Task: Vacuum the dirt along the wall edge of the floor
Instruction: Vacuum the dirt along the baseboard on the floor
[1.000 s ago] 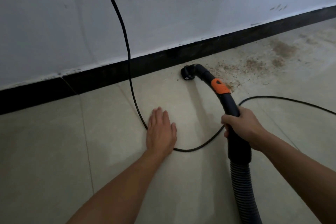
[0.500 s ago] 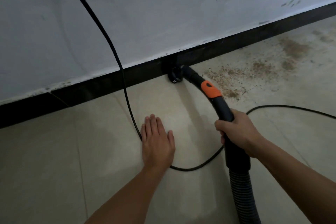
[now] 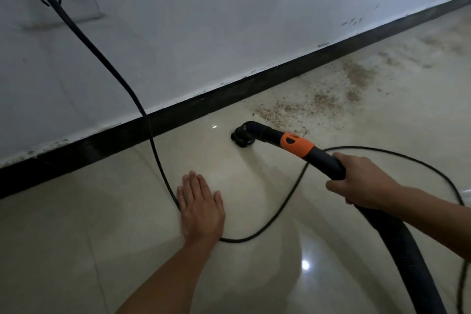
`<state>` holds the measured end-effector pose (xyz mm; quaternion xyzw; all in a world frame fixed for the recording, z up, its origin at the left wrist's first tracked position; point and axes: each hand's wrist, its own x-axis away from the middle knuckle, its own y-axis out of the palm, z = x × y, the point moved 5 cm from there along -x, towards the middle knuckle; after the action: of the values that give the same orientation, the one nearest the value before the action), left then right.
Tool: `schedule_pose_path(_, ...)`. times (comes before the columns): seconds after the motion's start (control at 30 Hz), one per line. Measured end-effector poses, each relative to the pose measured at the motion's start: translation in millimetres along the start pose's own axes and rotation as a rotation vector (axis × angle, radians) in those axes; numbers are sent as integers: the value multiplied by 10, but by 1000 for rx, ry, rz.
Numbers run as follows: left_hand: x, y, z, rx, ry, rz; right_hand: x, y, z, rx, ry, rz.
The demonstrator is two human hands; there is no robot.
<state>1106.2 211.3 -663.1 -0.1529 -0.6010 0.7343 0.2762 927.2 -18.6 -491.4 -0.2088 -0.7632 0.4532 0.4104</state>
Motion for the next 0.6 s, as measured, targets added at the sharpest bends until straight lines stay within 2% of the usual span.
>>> schedule_pose_path(0.1, -53, 16, -8, -44, 31, -80, 237, -37, 195, 108, 8, 16)
schedule_pose_path(0.2, -153, -72, -40, -131, 84, -250, 521, 27, 503, 156, 46, 66)
schedule_pose_path(0.33, -323, -302, 53, -210, 62, -414, 921, 280, 1056, -60, 206, 114)
schedule_pose_path(0.47, -471, -409, 354, -18, 54, -287, 1123, 548, 1446, -319, 348, 152)
schedule_pose_path(0.6, -576, -310, 729, 143, 4, -187, 988, 654, 1620, -502, 346, 188)
